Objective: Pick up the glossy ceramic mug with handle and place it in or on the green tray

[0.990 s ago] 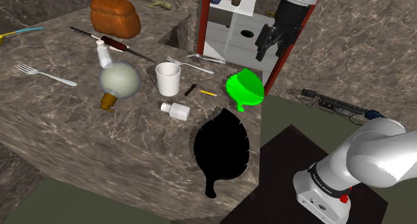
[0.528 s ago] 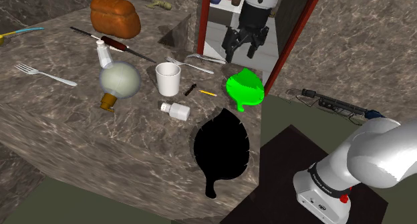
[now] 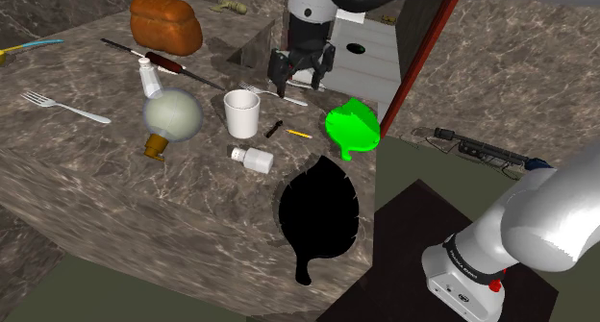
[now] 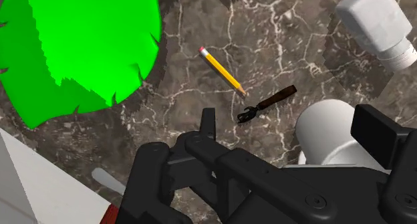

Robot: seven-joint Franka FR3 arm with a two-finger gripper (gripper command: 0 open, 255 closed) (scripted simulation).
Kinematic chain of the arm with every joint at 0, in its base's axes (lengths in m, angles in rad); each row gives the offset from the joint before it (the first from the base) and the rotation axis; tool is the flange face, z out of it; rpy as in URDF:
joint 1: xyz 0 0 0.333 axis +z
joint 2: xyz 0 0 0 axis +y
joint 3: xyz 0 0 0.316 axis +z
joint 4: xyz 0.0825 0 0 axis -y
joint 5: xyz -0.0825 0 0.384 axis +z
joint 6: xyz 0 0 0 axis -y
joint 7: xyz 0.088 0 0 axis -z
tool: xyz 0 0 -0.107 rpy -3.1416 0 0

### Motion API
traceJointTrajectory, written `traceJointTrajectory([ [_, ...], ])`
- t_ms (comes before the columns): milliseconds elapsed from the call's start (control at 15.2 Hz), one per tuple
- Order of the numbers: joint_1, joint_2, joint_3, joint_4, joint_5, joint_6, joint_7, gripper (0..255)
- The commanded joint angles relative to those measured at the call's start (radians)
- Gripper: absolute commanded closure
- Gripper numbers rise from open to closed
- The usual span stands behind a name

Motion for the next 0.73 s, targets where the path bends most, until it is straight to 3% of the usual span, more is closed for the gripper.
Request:
traceJointTrajectory([
  [0,0.014,0.083,0.017,0.077,-0.035,-0.002,0.034,0],
  [396,0.098,0.34,0.045,0.349,-0.149,-0.048,0.132,0],
  [660,0.183,0.535,0.041,0.596,-0.223,-0.118,0.173,0],
])
